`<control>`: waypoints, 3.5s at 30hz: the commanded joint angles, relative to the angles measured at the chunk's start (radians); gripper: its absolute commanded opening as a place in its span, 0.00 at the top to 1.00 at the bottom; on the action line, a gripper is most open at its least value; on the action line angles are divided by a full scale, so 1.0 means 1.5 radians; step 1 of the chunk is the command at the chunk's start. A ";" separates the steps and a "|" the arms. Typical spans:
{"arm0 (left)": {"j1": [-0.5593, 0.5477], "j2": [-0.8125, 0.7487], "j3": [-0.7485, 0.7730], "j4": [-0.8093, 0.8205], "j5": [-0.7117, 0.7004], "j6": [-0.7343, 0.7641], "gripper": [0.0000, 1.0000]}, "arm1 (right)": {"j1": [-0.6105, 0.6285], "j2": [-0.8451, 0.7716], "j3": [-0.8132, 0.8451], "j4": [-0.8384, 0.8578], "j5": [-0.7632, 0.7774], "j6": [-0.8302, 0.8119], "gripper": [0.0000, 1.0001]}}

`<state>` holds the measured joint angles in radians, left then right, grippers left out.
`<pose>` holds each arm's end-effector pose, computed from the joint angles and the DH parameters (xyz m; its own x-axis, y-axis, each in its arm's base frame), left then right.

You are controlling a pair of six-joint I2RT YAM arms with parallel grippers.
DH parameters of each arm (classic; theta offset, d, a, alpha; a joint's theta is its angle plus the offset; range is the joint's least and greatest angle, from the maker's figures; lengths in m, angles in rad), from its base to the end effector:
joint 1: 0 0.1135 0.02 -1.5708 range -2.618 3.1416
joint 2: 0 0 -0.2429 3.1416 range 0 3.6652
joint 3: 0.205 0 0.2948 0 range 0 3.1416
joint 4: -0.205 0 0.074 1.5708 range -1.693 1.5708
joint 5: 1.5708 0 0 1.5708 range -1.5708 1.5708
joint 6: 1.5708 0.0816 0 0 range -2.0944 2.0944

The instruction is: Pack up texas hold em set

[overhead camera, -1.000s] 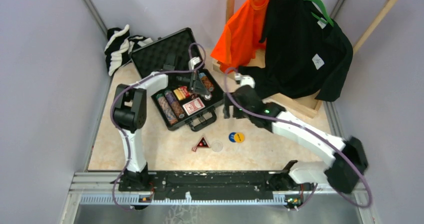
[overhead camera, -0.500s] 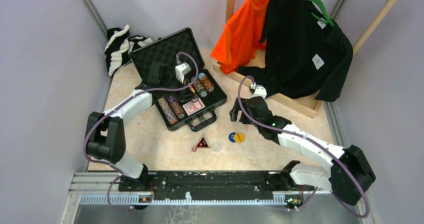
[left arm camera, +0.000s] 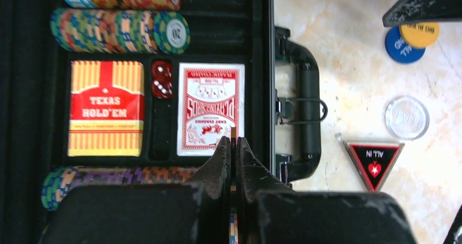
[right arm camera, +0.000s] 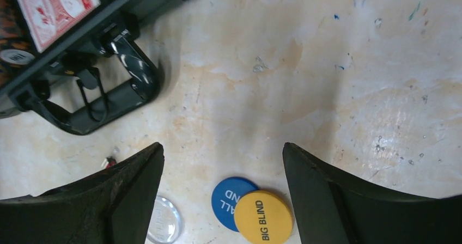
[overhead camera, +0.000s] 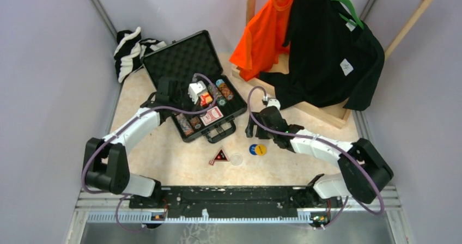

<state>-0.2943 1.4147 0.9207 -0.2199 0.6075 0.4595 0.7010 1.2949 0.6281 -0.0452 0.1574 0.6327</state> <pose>0.3419 -0.1523 0.1771 -0.2729 0.4632 -0.8432 0.8614 0.5079 0.0002 0.2641 0.2062 0.1149 -0.7257 0.1517 -0.6711 -0.1453 0.9196 0.3651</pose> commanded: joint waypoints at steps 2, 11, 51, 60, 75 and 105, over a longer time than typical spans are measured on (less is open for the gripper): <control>0.007 0.032 0.019 -0.099 0.015 0.087 1.00 | -0.001 0.040 0.025 0.017 -0.013 0.011 0.20; 0.008 0.083 0.051 -0.176 0.011 0.117 1.00 | -0.001 0.092 0.046 -0.004 -0.006 0.015 0.20; 0.055 0.110 0.052 -0.141 -0.019 0.064 0.93 | -0.001 0.134 0.055 -0.016 0.001 0.002 0.20; 0.053 0.108 0.053 -0.145 -0.004 0.066 0.93 | -0.001 0.136 0.050 -0.012 -0.002 0.001 0.20; 0.044 0.098 0.051 -0.147 0.002 0.068 0.80 | -0.001 0.142 0.046 -0.007 -0.004 -0.005 0.20; -0.109 -0.077 -0.025 0.371 -0.442 -0.318 0.01 | 0.083 0.027 0.087 -0.227 0.144 -0.059 0.07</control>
<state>-0.5106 1.4017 1.0763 0.0071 0.0338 0.1631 0.8051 1.4181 0.7921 -0.3408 0.3908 0.5167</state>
